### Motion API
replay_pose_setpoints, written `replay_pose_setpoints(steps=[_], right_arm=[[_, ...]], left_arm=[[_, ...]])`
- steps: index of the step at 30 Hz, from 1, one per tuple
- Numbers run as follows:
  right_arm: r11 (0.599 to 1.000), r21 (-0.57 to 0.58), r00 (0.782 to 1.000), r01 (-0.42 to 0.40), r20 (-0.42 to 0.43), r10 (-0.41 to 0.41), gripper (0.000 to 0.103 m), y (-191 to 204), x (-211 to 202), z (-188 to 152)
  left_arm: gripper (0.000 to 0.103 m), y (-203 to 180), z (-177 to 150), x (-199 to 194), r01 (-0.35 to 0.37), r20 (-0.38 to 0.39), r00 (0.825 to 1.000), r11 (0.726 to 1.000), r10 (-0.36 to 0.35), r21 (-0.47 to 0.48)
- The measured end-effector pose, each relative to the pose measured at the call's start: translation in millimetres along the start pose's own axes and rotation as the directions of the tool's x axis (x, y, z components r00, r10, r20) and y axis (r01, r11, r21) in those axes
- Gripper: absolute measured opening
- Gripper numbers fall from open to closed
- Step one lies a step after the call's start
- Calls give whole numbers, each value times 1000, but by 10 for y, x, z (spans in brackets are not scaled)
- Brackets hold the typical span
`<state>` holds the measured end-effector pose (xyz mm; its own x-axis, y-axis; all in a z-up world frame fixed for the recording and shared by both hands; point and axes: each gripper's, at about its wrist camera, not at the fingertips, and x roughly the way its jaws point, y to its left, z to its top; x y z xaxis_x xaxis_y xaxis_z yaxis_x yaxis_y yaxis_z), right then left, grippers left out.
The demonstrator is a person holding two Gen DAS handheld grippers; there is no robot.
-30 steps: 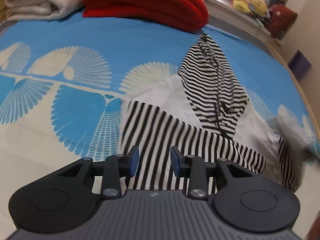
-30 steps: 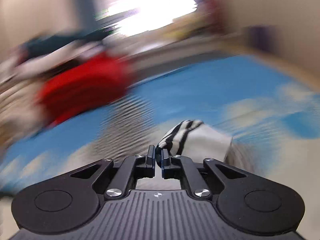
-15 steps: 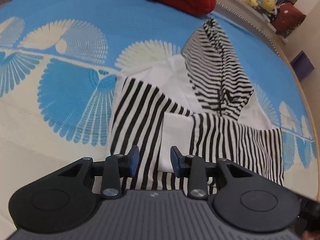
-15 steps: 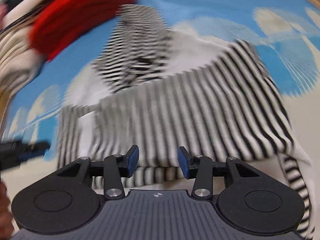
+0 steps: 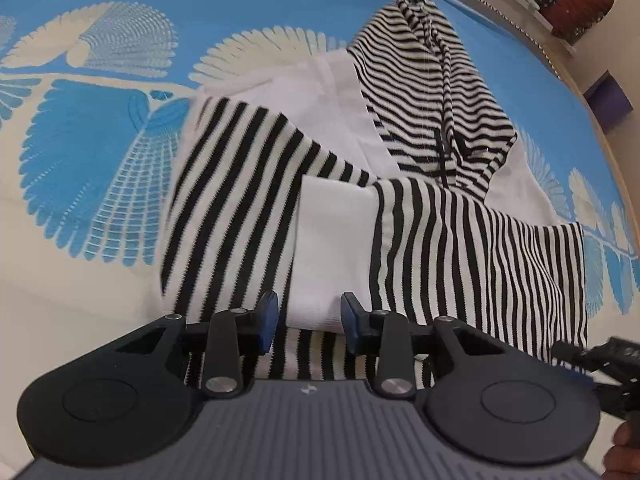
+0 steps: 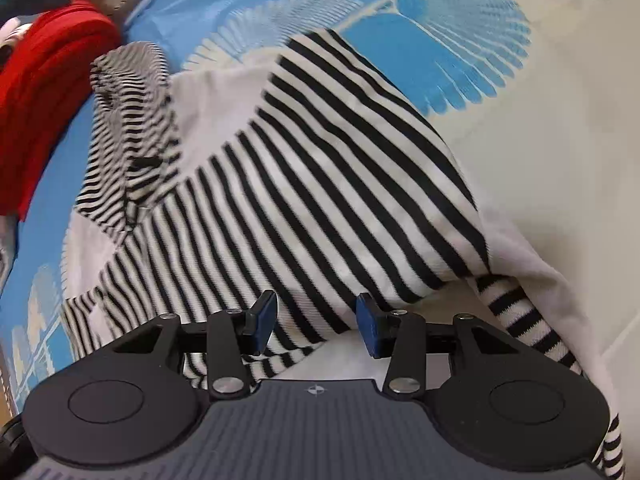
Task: Fold small clothes
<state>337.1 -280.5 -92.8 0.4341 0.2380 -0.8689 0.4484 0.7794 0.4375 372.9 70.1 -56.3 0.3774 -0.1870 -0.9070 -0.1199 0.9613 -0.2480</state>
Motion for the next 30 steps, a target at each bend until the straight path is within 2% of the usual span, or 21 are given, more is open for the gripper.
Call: replay_pose_setpoints(steps=[3, 6, 7, 8, 9, 11, 17, 19, 21, 23, 25, 26, 27, 29, 30], right_arm=[[998, -64, 999, -26, 40, 29, 47, 118, -119, 45], [994, -112, 996, -12, 83, 22, 48, 180, -190, 126], [992, -122, 996, -7, 91, 18, 48, 190, -197, 143], [992, -127, 996, -4, 91, 15, 48, 201, -194, 158], [992, -123, 996, -5, 87, 16, 48, 200, -174, 181], [994, -109, 997, -15, 71, 22, 48, 178, -161, 189], [997, -71, 999, -14, 47, 18, 48, 146, -109, 158], [998, -56, 999, -8, 44, 10, 48, 135, -94, 143], [999, -36, 999, 0, 46, 1, 48, 115, -84, 132], [999, -24, 999, 21, 43, -20, 48, 86, -53, 129], [998, 4, 998, 56, 29, -56, 48, 1, 18, 133], [996, 19, 996, 83, 18, -84, 48, -63, 69, 139], [992, 42, 993, 120, 8, -120, 47, -144, 121, 146], [984, 106, 990, 141, -10, -141, 27, -308, 179, 166], [982, 124, 990, 143, -11, -142, 23, -345, 173, 180]], left_arm=[[38, -44, -18, 84, 2, -12, 1000, 1000, -2, 15], [37, -84, -38, 144, -18, -14, 1000, 999, 18, 39], [34, -109, -44, 142, -27, -8, 1000, 998, 27, 56], [23, -130, -47, 135, -33, 1, 999, 997, 33, 74], [17, -141, -47, 126, -37, 10, 999, 995, 36, 87], [13, -152, -46, 90, -34, 25, 999, 994, 32, 101], [11, -253, 11, -374, -38, 116, 993, 995, 27, 88], [12, -275, 11, -594, -72, 173, 983, 994, 57, 79], [12, -246, -19, -718, -151, 207, 969, 987, 136, 56], [15, -170, -39, -716, -176, 177, 969, 984, 170, 19], [19, -70, -34, -601, -145, 81, 986, 989, 145, -4], [20, -35, -34, -560, -135, 59, 989, 991, 136, -8], [20, -7, -36, -555, -152, 68, 986, 988, 153, -15], [21, -1, -25, -589, -167, 110, 980, 986, 166, 0], [21, -19, -8, -599, -154, 117, 981, 988, 152, 10]])
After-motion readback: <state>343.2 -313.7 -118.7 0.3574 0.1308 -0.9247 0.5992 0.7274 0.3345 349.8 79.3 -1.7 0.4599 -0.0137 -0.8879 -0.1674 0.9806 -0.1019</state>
